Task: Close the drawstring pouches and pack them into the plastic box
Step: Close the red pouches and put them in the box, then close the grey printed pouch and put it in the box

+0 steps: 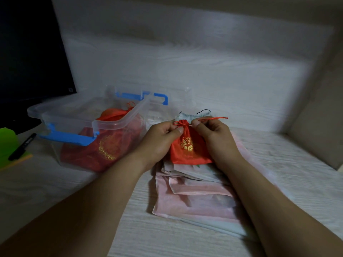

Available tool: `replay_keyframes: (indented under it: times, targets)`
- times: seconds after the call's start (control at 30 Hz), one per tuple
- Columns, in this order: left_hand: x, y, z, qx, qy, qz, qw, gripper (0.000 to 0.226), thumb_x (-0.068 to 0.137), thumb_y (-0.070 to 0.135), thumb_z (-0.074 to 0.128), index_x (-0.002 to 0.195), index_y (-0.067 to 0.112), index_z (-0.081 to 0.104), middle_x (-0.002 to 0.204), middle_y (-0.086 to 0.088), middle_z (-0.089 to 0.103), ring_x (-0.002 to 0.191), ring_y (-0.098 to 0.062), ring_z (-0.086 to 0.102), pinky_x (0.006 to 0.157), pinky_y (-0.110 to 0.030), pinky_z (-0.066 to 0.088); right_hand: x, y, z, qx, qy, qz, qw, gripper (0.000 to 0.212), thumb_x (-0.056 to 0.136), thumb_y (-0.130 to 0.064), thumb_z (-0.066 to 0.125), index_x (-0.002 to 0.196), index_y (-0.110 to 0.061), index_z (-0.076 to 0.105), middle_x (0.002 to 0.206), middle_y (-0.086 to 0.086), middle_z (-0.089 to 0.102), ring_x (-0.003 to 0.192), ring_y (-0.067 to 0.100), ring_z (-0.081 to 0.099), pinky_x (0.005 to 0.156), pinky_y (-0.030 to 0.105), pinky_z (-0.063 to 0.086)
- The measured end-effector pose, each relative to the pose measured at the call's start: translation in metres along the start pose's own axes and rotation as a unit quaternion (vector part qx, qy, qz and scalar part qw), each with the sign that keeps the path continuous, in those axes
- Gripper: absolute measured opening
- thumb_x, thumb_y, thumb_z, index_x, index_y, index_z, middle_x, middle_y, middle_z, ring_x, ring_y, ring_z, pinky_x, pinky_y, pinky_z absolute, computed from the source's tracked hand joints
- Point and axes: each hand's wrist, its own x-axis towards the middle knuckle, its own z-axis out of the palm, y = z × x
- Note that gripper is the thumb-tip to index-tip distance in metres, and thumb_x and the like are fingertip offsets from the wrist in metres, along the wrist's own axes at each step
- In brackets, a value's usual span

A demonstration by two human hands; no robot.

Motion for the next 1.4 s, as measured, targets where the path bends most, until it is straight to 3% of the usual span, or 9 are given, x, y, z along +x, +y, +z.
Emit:
replay_keyframes:
  times: [0.27, 0.47, 0.63, 0.77, 0.87, 0.93, 1.1, 1.23, 1.4]
  targets:
    - [0.002, 0.000, 0.001, -0.008, 0.028, 0.020, 0.999, 0.020, 0.103, 0.020, 0.062, 0.084, 0.020, 0.069, 0.081, 0.003, 0.071, 0.077, -0.008, 0.063, 0.076, -0.031, 0.050, -0.002, -0.006, -0.005, -0.006, -0.093, 0.105, 0.990, 0.016, 0.099, -0.012, 0.065, 0.091, 0.001, 0.069, 0.071, 0.010, 0.069, 0.056, 0.014, 0.059, 0.054, 0.021, 0.048]
    - [0.002, 0.009, -0.004, -0.117, 0.081, -0.021, 0.990, 0.037, 0.101, 0.041, 0.060, 0.100, 0.007, 0.075, 0.103, -0.021, 0.076, 0.096, -0.030, 0.074, 0.094, -0.050, 0.057, 0.014, -0.042, -0.007, -0.021, -0.096, 0.151, 0.984, 0.015, 0.098, -0.013, 0.065, 0.101, -0.003, 0.076, 0.098, 0.019, 0.077, 0.087, 0.029, 0.071, 0.085, 0.040, 0.058]
    - [0.003, 0.007, -0.007, -0.060, 0.155, -0.055, 0.985, 0.028, 0.109, 0.022, 0.046, 0.094, 0.005, 0.064, 0.068, -0.011, 0.063, 0.055, -0.016, 0.058, 0.056, -0.026, 0.047, 0.036, -0.095, 0.023, 0.024, -0.057, 0.112, 0.992, 0.021, 0.098, -0.012, 0.064, 0.114, 0.000, 0.072, 0.117, 0.024, 0.073, 0.097, 0.032, 0.069, 0.097, 0.047, 0.055]
    - [0.002, 0.003, -0.008, 0.005, 0.135, -0.068, 0.989, 0.030, 0.109, 0.031, 0.046, 0.099, 0.010, 0.065, 0.069, -0.004, 0.067, 0.061, -0.018, 0.059, 0.062, -0.028, 0.046, 0.057, -0.129, 0.062, 0.085, -0.057, 0.109, 0.989, 0.035, 0.094, -0.014, 0.066, 0.126, -0.002, 0.066, 0.119, 0.021, 0.071, 0.112, 0.036, 0.065, 0.108, 0.049, 0.046]
    - [0.003, 0.007, -0.009, 0.039, 0.126, -0.076, 0.988, 0.031, 0.107, 0.029, 0.044, 0.095, 0.009, 0.064, 0.072, -0.006, 0.069, 0.061, -0.018, 0.060, 0.066, -0.032, 0.050, 0.067, -0.146, 0.094, 0.107, -0.094, 0.133, 0.981, 0.019, 0.099, -0.012, 0.062, 0.115, -0.003, 0.066, 0.110, 0.017, 0.071, 0.099, 0.028, 0.069, 0.077, 0.026, 0.055]
    - [0.002, 0.009, -0.011, 0.073, 0.117, -0.061, 0.989, 0.031, 0.102, 0.027, 0.043, 0.086, 0.010, 0.063, 0.071, -0.007, 0.070, 0.064, -0.021, 0.060, 0.075, -0.039, 0.054, 0.070, -0.152, 0.119, 0.105, -0.115, 0.141, 0.978, 0.006, 0.100, -0.011, 0.061, 0.103, -0.006, 0.064, 0.103, 0.014, 0.065, 0.084, 0.019, 0.061, 0.057, 0.020, 0.043]
    - [-0.004, 0.004, -0.011, 0.100, 0.109, 0.003, 0.989, 0.028, 0.096, 0.027, 0.043, 0.077, 0.013, 0.059, 0.058, 0.004, 0.063, 0.052, -0.003, 0.056, 0.063, -0.028, 0.048, 0.064, -0.145, 0.163, 0.037, -0.170, 0.136, 0.975, 0.031, 0.099, -0.016, 0.065, 0.126, 0.001, 0.064, 0.111, 0.017, 0.075, 0.096, 0.028, 0.073, 0.085, 0.035, 0.059]
    - [-0.006, 0.006, -0.010, 0.070, 0.119, -0.013, 0.990, 0.030, 0.098, 0.020, 0.046, 0.069, 0.018, 0.055, 0.059, 0.001, 0.064, 0.054, -0.009, 0.057, 0.068, -0.035, 0.049, 0.053, -0.138, 0.157, -0.256, -0.175, -0.001, 0.951, 0.040, 0.097, -0.044, 0.068, 0.106, -0.005, 0.072, 0.099, 0.008, 0.078, 0.084, 0.022, 0.077, 0.075, 0.035, 0.064]
    - [-0.001, 0.009, -0.009, 0.122, 0.108, -0.047, 0.985, 0.032, 0.103, 0.035, 0.046, 0.083, 0.015, 0.061, 0.066, 0.000, 0.068, 0.066, -0.017, 0.061, 0.077, -0.038, 0.051, 0.044, -0.120, 0.115, -0.178, -0.142, 0.028, 0.973, 0.025, 0.100, -0.033, 0.065, 0.106, -0.010, 0.073, 0.096, 0.000, 0.079, 0.071, 0.011, 0.068, 0.062, 0.024, 0.051]
